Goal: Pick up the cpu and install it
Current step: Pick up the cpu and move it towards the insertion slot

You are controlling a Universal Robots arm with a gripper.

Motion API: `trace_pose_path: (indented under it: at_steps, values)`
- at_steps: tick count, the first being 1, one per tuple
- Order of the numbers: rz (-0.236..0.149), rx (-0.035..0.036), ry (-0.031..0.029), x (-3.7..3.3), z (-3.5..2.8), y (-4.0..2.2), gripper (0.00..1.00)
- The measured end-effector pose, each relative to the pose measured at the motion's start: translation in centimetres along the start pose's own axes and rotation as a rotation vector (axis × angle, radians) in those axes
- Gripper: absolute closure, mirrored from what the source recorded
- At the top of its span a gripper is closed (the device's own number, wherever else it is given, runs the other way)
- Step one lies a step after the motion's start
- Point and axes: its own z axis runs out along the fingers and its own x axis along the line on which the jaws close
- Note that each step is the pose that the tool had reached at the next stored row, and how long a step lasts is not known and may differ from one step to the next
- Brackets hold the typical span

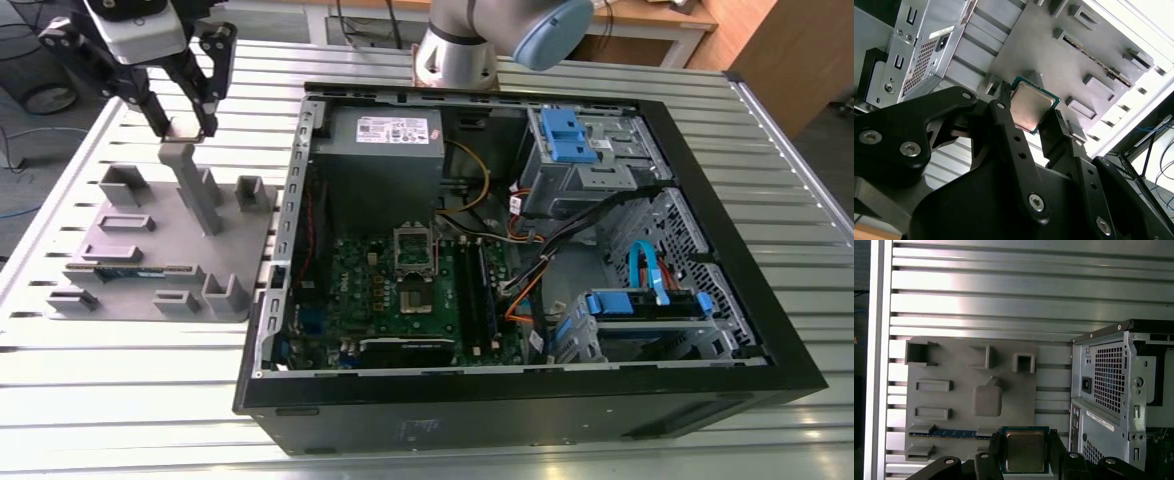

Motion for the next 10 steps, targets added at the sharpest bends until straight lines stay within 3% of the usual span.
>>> trace_pose_path:
  at_steps: [10]
  values:
    - [0.000, 0.0000, 0.0001, -0.51, 0.01, -0.01, 0.53]
